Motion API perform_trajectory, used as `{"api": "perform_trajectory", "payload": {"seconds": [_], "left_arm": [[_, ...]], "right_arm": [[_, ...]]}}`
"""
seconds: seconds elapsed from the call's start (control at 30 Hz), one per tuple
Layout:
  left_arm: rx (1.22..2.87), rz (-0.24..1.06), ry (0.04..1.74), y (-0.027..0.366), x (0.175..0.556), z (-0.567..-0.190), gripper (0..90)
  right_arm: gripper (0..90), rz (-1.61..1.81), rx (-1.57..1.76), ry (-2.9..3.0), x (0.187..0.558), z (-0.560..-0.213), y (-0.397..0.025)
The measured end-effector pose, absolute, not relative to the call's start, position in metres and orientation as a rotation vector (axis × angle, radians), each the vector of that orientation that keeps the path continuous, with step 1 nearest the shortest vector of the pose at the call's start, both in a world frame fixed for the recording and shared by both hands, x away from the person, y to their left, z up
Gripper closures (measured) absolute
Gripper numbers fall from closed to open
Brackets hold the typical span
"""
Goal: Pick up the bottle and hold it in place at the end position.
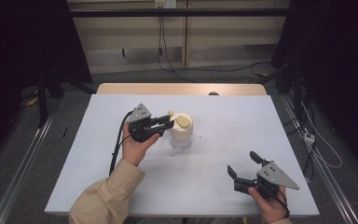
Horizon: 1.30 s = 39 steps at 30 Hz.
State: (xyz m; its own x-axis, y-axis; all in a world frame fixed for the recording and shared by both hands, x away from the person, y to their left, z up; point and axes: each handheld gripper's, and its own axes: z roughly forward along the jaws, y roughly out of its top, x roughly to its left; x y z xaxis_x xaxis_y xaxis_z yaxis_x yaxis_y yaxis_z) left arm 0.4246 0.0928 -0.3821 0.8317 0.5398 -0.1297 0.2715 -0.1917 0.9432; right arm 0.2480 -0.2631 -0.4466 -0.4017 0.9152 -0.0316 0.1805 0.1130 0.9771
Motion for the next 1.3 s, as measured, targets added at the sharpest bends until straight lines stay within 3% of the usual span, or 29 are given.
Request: {"api": "perform_trajectory", "payload": {"seconds": [0.13,0.3,1.3], "left_arm": [[1.809,0.245,0.615,0.087,0.427,-0.383,84.0],[1.825,0.232,0.614,0.083,0.428,-0.385,89.9],[1.821,0.226,0.631,0.083,0.426,-0.388,90.0]], "right_arm": [[7.2,1.341,1.085,1.696,0.247,-0.447,-0.265],[7.2,1.338,1.088,1.697,0.246,-0.447,-0.266],[6.8,1.316,1.156,1.848,0.288,-0.437,-0.227]]}}
